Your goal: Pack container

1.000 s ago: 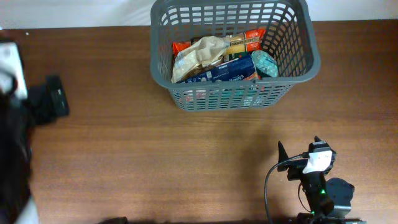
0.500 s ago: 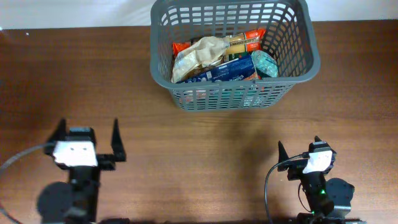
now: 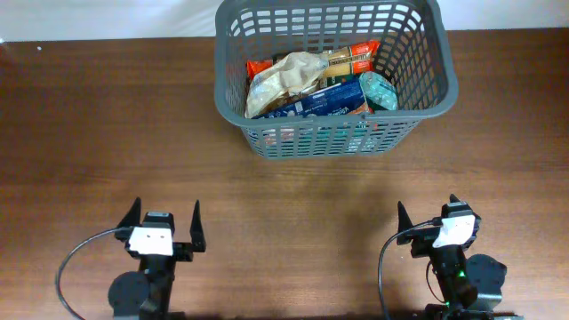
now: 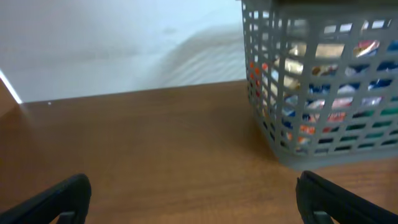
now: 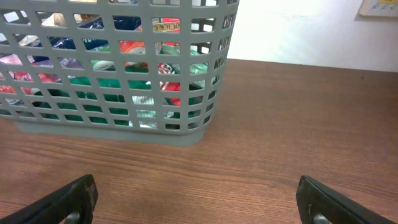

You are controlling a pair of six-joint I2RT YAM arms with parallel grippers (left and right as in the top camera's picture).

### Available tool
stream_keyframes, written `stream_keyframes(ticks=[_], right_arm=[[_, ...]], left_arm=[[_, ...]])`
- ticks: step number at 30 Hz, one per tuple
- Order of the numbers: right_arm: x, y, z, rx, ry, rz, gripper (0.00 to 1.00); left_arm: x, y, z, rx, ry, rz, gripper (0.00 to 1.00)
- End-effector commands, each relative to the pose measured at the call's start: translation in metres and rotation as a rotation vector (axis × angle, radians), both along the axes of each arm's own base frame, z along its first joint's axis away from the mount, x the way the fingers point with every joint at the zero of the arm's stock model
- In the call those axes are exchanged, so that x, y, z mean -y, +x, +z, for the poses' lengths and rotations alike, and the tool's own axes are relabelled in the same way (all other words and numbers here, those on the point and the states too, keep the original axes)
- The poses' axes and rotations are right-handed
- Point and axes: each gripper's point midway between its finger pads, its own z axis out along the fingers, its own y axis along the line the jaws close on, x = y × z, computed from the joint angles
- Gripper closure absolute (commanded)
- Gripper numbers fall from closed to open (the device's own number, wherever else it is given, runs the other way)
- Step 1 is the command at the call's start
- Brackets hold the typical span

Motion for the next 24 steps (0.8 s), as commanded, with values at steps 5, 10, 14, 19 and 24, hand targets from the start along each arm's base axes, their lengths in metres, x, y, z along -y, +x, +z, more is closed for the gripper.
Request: stream_keyframes(ticks=[5,10,14,19,24], right_arm=[[-0.001,0.000,-0.002,0.000,0.005,-0.001,0.01],[-0.001,0.000,-0.002,0.000,0.005,-0.001,0.01],[-0.001,0.000,-0.002,0.000,0.005,-0.001,0.01],[-0.001,0.000,-0.002,0.000,0.005,-0.001,0.01],[-0.001,0.000,-0.002,0.000,0.005,-0.001,0.01]], left_arm=[[0.003,0.003,-0.033,-0.062,-0.022,-0.013,0.01],[0.003,0.003,-0.045,-0.093,-0.023,-0.012,0.01],[0.003,0.003,-0.045,-0.093,-0.023,-0.012,0.01],[0.003,0.003,-0.045,-0.093,-0.023,-0.012,0.01],[0.003,0.004,-0.045,-0.094,-0.023,-0.013,0.01]])
